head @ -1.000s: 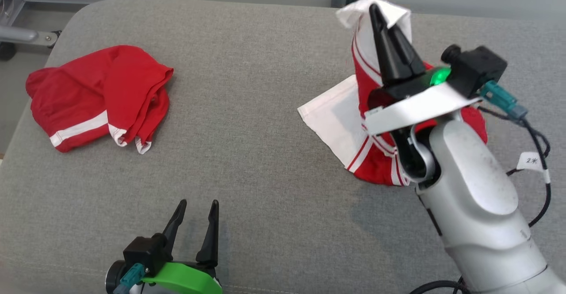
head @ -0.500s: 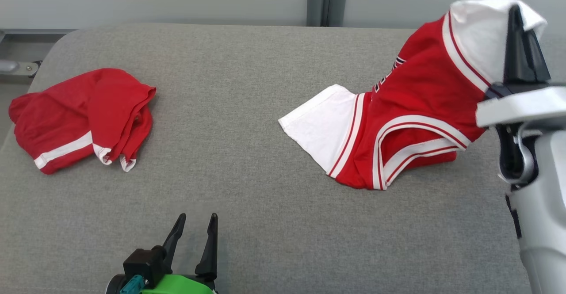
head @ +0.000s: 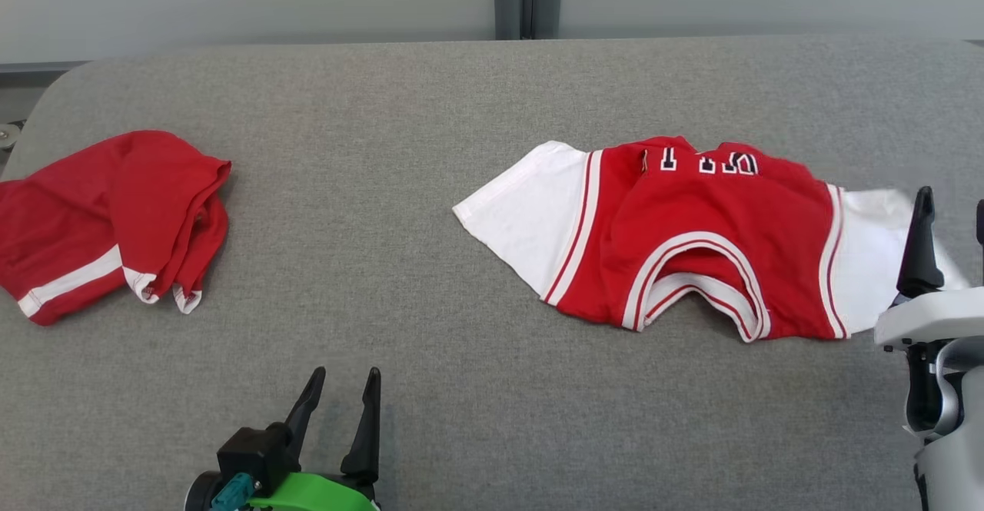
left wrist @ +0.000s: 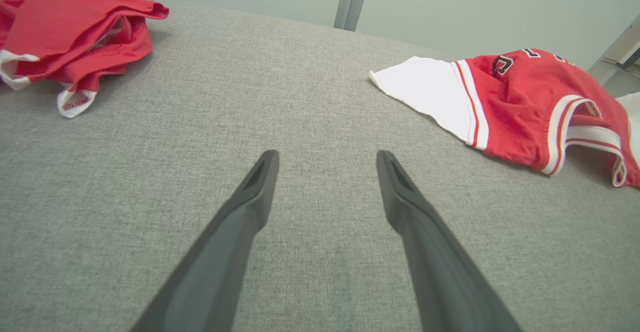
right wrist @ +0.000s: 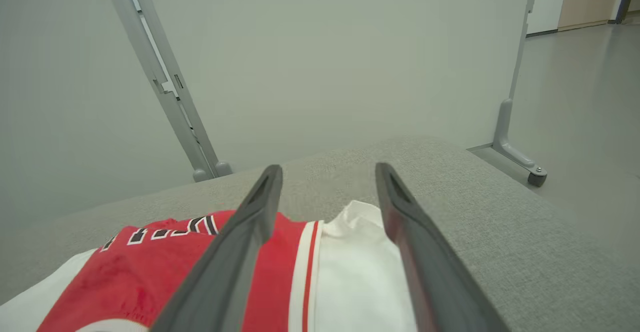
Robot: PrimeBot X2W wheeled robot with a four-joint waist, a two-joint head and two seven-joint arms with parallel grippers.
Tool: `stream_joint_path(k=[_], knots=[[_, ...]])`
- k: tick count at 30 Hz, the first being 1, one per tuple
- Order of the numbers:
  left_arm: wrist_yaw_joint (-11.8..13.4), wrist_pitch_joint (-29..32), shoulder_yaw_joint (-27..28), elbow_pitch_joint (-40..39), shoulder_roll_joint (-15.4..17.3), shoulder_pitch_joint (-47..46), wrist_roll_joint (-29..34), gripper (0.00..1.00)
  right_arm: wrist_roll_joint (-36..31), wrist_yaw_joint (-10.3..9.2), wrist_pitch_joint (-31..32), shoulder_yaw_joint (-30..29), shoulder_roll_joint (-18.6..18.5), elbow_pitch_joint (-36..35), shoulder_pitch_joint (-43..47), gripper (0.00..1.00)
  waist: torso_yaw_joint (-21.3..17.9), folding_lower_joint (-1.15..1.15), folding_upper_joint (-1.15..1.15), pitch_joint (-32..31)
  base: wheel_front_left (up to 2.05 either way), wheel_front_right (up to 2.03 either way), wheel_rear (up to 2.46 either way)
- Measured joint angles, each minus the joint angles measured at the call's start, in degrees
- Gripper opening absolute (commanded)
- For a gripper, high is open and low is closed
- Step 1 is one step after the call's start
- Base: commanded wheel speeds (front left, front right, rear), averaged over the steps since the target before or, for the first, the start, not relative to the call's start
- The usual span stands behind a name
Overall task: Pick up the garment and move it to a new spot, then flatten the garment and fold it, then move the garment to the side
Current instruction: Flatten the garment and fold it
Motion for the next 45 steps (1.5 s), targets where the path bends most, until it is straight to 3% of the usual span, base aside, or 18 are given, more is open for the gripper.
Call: stream_joint_path(k=[3,8,16,32,33,34,35,41,45], knots=[[0.0,0.0,-0.3,0.1,0.0,-0.1,0.0,1.00,-1.7,-0.01,0.0,2.1,0.9,-1.6,0.4,1.00,0.1,0.00,0.00,0.1,0.00,0.00,0.00],[0.0,0.0,-1.3,0.4,0.0,-0.1,-0.3,1.00,-1.4,0.02,0.0,13.2,2.9,-2.1,1.1,1.00,1.0,0.00,0.00,0.0,0.00,0.00,0.00],[0.0,0.0,-1.5,0.7,0.0,-0.1,-0.9,1.00,1.6,0.03,0.0,28.8,4.4,4.1,1.7,1.00,3.8,0.00,0.00,0.0,0.00,0.00,0.00],[-0.1,0.0,-1.6,0.9,0.0,-0.1,-1.5,1.00,2.0,0.02,0.0,31.7,5.1,13.3,1.4,1.00,6.7,0.00,0.00,1.7,0.00,0.00,0.00],[-0.1,0.0,-1.6,0.9,0.0,-0.2,-1.5,1.00,2.0,0.02,0.0,32.1,5.2,13.9,0.9,0.94,6.8,0.00,0.00,1.7,0.00,0.00,0.00],[-0.1,0.0,-1.7,0.9,0.0,-0.3,-1.5,1.00,2.0,0.02,0.0,32.6,5.2,14.5,0.4,0.41,6.9,0.00,0.00,1.8,0.00,0.00,0.00],[-0.1,0.0,-1.9,0.9,0.0,-0.5,-1.5,1.00,1.6,0.02,0.0,33.1,5.2,15.2,-0.1,0.00,7.0,0.00,0.00,1.9,0.00,0.00,0.00],[-0.1,0.0,-1.3,0.7,0.0,-0.5,-1.5,1.00,1.5,0.05,0.0,32.5,4.9,17.5,-1.0,0.00,6.8,0.00,0.00,1.9,0.00,0.00,0.00],[-0.1,0.0,-0.9,0.7,0.0,-0.1,-1.6,1.00,2.0,0.05,0.0,29.6,2.2,15.1,1.3,0.00,5.6,0.00,0.00,1.8,0.00,0.00,0.00]])
